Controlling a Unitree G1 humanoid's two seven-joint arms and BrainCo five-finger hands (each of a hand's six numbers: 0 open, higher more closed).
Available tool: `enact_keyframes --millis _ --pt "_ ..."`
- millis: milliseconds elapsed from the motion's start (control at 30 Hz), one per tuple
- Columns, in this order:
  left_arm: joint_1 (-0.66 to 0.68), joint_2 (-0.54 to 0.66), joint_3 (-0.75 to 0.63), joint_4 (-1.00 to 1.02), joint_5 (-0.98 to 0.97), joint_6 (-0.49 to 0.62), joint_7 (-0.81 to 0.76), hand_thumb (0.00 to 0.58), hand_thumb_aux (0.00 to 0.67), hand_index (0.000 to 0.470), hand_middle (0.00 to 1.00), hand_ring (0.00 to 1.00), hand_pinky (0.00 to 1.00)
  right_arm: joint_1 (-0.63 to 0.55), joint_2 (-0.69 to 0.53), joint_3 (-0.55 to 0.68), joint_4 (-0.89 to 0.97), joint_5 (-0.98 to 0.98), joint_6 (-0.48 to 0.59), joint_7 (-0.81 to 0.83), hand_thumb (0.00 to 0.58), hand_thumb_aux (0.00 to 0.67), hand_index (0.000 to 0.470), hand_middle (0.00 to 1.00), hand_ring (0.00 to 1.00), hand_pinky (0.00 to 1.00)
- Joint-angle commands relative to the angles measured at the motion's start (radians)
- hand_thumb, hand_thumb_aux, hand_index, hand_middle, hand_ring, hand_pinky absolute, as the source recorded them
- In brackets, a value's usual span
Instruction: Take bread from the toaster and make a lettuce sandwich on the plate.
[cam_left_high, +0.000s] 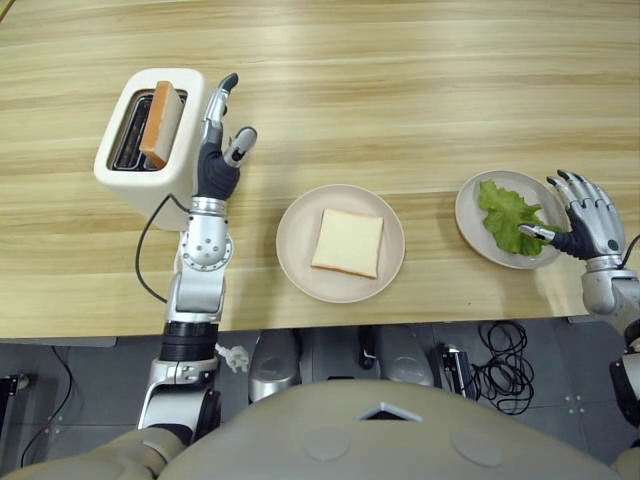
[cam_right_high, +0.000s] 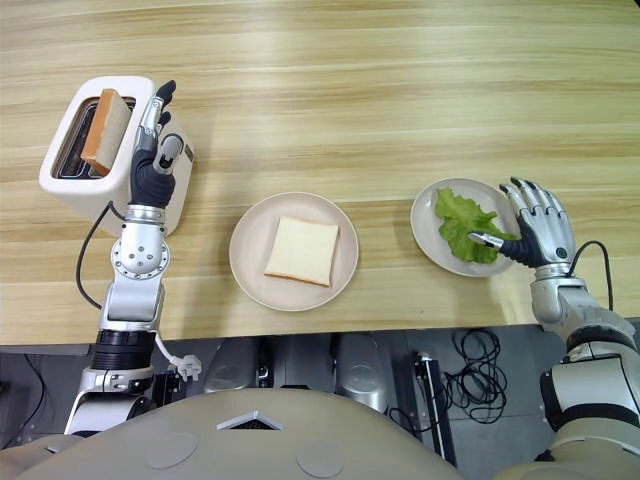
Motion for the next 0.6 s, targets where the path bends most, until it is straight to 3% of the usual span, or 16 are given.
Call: enact_keyframes --millis 33,433,467,500,533,567,600 --pt "-0.001 0.006 -0.006 0.041 0.010 -0.004 0.005 0.000 0.000 0.000 0.00 0.00 0.00 -0.007 0.002 0.056 0.028 -0.016 0.030 -0.017 0.000 0.000 0.000 0.00 0.00 0.00" --pt "0.003 0.000 -0.032 0.072 0.017 -0.013 -0.002 0.000 0.000 0.000 0.00 0.00 0.00 0.005 0.024 0.106 0.066 0.030 0.078 0.034 0.000 0.000 0.000 0.00 0.00 0.00" --pt "0.003 -0.002 -0.033 0.075 0.012 -0.015 -0.004 0.000 0.000 0.000 0.00 0.00 0.00 0.006 0.026 0.106 0.068 0.036 0.080 0.044 0.058 0.034 0.023 0.00 0.00 0.00" --pt "0.001 -0.003 -0.033 0.079 0.008 -0.018 -0.006 0.000 0.000 0.000 0.00 0.00 0.00 0.008 0.028 0.106 0.069 0.041 0.080 0.049 0.058 0.034 0.023 0.00 0.00 0.00" --pt "-0.001 -0.003 -0.034 0.082 0.006 -0.020 -0.007 0.000 0.000 0.000 0.00 0.00 0.00 0.010 0.029 0.108 0.070 0.043 0.081 0.051 0.156 0.097 0.067 0.00 0.00 0.00" --pt "-0.002 -0.002 -0.035 0.084 0.005 -0.021 -0.007 0.000 0.000 0.000 0.00 0.00 0.00 0.011 0.030 0.110 0.069 0.045 0.082 0.052 0.156 0.097 0.067 0.00 0.00 0.00" --pt "-0.003 -0.001 -0.036 0.085 0.005 -0.022 -0.007 0.000 0.000 0.000 0.00 0.00 0.00 0.011 0.031 0.112 0.068 0.048 0.082 0.052 0.334 0.234 0.161 0.00 0.00 0.00"
